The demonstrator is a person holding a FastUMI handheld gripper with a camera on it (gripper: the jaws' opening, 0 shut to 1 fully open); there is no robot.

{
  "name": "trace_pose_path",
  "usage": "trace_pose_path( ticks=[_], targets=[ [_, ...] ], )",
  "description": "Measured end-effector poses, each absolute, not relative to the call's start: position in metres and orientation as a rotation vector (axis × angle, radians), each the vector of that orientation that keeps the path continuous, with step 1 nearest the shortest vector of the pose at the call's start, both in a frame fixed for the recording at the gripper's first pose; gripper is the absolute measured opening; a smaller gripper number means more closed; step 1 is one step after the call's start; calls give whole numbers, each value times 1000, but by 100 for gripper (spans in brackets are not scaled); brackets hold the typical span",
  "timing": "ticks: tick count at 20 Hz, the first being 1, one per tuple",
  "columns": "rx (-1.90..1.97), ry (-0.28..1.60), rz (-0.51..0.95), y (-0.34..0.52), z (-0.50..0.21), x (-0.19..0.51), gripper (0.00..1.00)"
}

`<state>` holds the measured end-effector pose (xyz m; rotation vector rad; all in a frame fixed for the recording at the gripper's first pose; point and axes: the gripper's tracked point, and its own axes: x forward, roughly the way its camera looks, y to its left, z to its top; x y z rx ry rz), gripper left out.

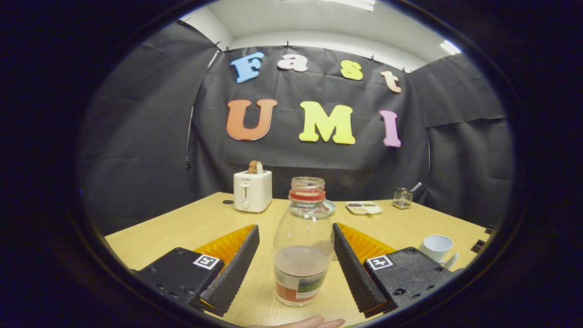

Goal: Take the bottle from table, then pour the juice into the cup, finally place the bottle on the coaster

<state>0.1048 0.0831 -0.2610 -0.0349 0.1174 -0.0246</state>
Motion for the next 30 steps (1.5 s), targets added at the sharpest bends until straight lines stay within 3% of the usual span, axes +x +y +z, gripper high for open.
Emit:
trace_pose_path(
  ticks=[8, 9, 16, 30],
  targets=[
    [-57, 125, -60, 71, -287, 113, 99],
    [-43, 138, -68, 69, -284, 110, 84],
    [168, 91, -43, 64, -226, 104, 83],
    [691, 152, -34, 27, -206, 110, 82]
  ],
)
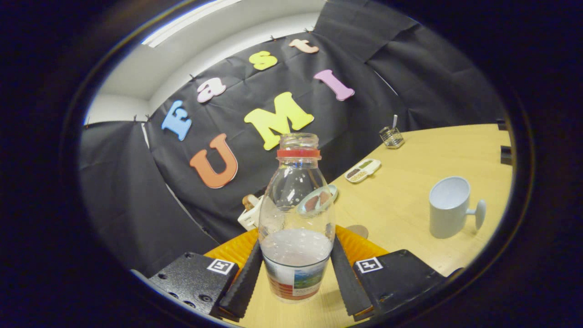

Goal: Take the bottle from table, then pour the juice into the cup, finally place the bottle on the coaster

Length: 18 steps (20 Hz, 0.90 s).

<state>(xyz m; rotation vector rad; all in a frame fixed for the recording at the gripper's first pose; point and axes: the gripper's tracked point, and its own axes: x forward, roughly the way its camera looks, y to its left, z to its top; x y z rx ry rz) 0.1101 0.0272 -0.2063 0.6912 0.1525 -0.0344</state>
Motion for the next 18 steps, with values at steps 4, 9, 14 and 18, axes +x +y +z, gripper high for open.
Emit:
trace_pose_path(
  ticks=[4, 9, 14, 18],
  targets=[
    [816, 164, -29, 20, -205, 113, 82],
    [1073, 143, -22, 13, -196, 118, 81],
    [1399, 104, -14, 2, -193, 118, 80],
    [1551, 136, -13, 1, -199, 118, 81]
  ],
)
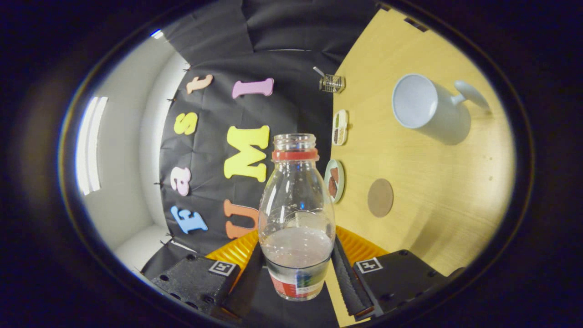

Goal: Take the bottle from table, then pour the juice into the cup, finally place the bottle on the coaster

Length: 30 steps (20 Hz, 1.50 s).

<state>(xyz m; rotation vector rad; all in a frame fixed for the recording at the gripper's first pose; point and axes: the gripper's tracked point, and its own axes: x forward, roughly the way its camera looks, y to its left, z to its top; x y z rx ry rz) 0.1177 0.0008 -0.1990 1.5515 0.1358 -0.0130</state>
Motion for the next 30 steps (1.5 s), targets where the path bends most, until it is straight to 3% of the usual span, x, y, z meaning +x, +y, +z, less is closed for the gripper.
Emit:
trace_pose_path(
  ticks=[30],
  targets=[
    [1892, 144, 4, -41, -199, 126, 81]
  ],
)
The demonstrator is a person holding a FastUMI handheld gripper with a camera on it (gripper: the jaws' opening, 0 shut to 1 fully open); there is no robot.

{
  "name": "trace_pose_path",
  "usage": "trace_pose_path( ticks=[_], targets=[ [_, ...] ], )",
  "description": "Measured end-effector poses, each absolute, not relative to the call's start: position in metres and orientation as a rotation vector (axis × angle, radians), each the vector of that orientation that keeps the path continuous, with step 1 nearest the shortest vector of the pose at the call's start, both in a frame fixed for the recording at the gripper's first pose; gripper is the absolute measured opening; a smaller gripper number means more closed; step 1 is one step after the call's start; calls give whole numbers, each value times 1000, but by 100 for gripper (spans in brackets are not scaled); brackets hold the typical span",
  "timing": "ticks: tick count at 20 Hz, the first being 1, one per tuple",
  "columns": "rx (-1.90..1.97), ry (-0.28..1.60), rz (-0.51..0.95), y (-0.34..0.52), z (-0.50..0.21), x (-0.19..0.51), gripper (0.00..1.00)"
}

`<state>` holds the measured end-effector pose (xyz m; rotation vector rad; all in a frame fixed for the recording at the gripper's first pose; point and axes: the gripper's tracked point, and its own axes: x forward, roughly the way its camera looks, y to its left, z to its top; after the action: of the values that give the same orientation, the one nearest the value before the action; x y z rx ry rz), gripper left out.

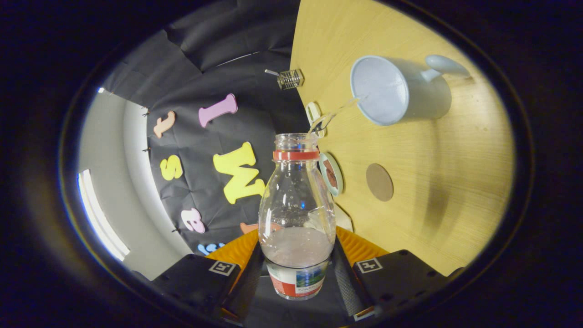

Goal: Take the bottle from table, then pour the juice into the cup, finally place the bottle on the coaster

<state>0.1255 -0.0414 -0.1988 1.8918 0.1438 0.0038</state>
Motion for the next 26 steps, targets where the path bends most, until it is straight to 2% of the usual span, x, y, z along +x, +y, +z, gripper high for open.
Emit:
trace_pose_path(
  ticks=[26],
  targets=[
    [2097, 134, 69, -44, -175, 124, 81]
  ],
)
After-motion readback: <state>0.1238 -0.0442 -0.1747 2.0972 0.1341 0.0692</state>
